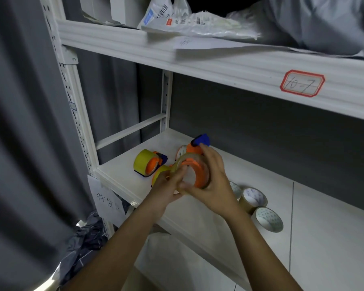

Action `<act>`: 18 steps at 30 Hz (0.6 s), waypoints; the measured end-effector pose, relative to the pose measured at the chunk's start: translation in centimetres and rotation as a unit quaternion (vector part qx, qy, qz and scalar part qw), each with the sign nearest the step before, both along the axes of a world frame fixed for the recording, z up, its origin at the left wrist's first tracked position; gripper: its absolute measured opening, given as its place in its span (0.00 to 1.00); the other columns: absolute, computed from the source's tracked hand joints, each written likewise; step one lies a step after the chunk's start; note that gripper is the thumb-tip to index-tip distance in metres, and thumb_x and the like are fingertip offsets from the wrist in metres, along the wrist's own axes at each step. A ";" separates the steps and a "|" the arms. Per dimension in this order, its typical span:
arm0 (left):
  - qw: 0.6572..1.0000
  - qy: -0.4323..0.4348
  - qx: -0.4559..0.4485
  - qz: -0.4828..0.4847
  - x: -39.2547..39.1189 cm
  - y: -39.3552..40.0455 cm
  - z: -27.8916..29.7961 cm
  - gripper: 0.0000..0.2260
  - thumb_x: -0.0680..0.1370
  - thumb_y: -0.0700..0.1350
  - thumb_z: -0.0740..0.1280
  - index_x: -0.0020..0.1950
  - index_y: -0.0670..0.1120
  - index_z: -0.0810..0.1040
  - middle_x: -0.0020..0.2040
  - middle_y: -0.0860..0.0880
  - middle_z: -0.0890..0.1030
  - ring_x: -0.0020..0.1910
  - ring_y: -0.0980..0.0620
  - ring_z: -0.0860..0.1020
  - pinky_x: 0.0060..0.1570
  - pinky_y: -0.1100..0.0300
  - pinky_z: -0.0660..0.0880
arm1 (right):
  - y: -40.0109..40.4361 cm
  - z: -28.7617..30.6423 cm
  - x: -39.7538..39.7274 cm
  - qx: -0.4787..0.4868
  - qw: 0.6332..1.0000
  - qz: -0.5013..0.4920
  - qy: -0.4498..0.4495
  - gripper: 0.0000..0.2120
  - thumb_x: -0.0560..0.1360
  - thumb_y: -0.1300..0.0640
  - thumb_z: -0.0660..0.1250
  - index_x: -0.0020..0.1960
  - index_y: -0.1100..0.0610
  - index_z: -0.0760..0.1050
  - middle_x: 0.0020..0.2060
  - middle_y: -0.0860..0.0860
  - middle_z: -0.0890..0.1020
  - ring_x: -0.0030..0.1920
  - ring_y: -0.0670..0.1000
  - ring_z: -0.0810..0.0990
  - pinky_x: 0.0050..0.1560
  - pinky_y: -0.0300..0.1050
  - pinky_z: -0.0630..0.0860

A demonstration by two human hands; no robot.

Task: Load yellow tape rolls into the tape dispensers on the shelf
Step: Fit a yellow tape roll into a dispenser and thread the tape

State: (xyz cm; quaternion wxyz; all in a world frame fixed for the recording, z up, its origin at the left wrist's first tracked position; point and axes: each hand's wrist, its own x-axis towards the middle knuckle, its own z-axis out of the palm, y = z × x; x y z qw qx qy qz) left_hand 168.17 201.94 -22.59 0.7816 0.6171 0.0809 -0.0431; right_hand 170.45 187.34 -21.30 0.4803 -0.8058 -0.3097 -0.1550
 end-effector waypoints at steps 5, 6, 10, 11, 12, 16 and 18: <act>0.998 -0.012 -0.026 0.049 0.2 -0.5 -0.5 0.22 0.71 0.58 0.69 0.62 0.53 0.71 0.61 0.50 0.77 0.59 0.52 0.76 0.45 0.61 0.78 | 0.0 -1.6 -0.7 0.189 0.964 -0.157 0.099 0.05 0.77 0.52 0.62 0.49 0.42 0.69 0.48 0.41 0.77 0.48 0.43 0.78 0.43 0.37 0.79; 0.998 -0.022 -0.019 0.061 0.3 -0.7 -0.6 0.23 0.71 0.58 0.68 0.63 0.53 0.71 0.61 0.50 0.77 0.58 0.52 0.77 0.47 0.60 0.77 | 0.0 -1.9 -0.6 0.151 0.965 -0.177 0.121 0.02 0.78 0.50 0.61 0.46 0.44 0.68 0.44 0.44 0.78 0.45 0.46 0.79 0.41 0.41 0.79; 0.995 -0.040 0.041 0.084 0.5 -1.4 -0.7 0.28 0.68 0.66 0.65 0.64 0.55 0.66 0.61 0.53 0.75 0.58 0.53 0.75 0.55 0.56 0.74 | 0.4 -2.1 -0.6 0.053 0.943 -0.116 0.307 0.21 0.74 0.30 0.49 0.49 0.44 0.70 0.43 0.46 0.81 0.46 0.51 0.82 0.50 0.48 0.78; 0.995 -0.043 0.057 0.075 0.4 -1.6 -0.8 0.30 0.68 0.66 0.64 0.66 0.54 0.66 0.61 0.53 0.75 0.58 0.54 0.75 0.55 0.57 0.74 | 0.7 -1.9 -0.6 0.101 0.923 -0.085 0.361 0.23 0.72 0.28 0.48 0.49 0.42 0.71 0.45 0.46 0.81 0.48 0.50 0.82 0.53 0.49 0.79; 0.994 -0.051 0.069 0.065 0.2 -1.8 -0.8 0.32 0.68 0.66 0.64 0.67 0.53 0.66 0.60 0.53 0.76 0.57 0.54 0.76 0.55 0.58 0.74 | 0.9 -1.7 -0.6 0.163 0.899 -0.061 0.402 0.21 0.72 0.28 0.49 0.49 0.41 0.72 0.47 0.45 0.81 0.50 0.50 0.82 0.54 0.50 0.79; 0.993 -0.077 0.086 0.020 -0.2 -1.5 -0.5 0.33 0.66 0.66 0.69 0.66 0.52 0.67 0.59 0.53 0.78 0.56 0.57 0.78 0.51 0.64 0.77 | 1.2 -1.1 -0.6 0.308 0.853 -0.016 0.421 0.21 0.72 0.31 0.54 0.52 0.41 0.78 0.51 0.49 0.84 0.52 0.51 0.83 0.48 0.50 0.81; 0.992 -0.085 0.094 -0.026 -0.5 -0.8 -0.3 0.32 0.66 0.64 0.71 0.66 0.54 0.69 0.60 0.53 0.78 0.60 0.56 0.76 0.57 0.59 0.75 | 1.2 -1.1 -0.7 0.328 0.854 -0.001 0.404 0.21 0.72 0.31 0.53 0.49 0.39 0.80 0.49 0.48 0.85 0.51 0.49 0.83 0.46 0.48 0.81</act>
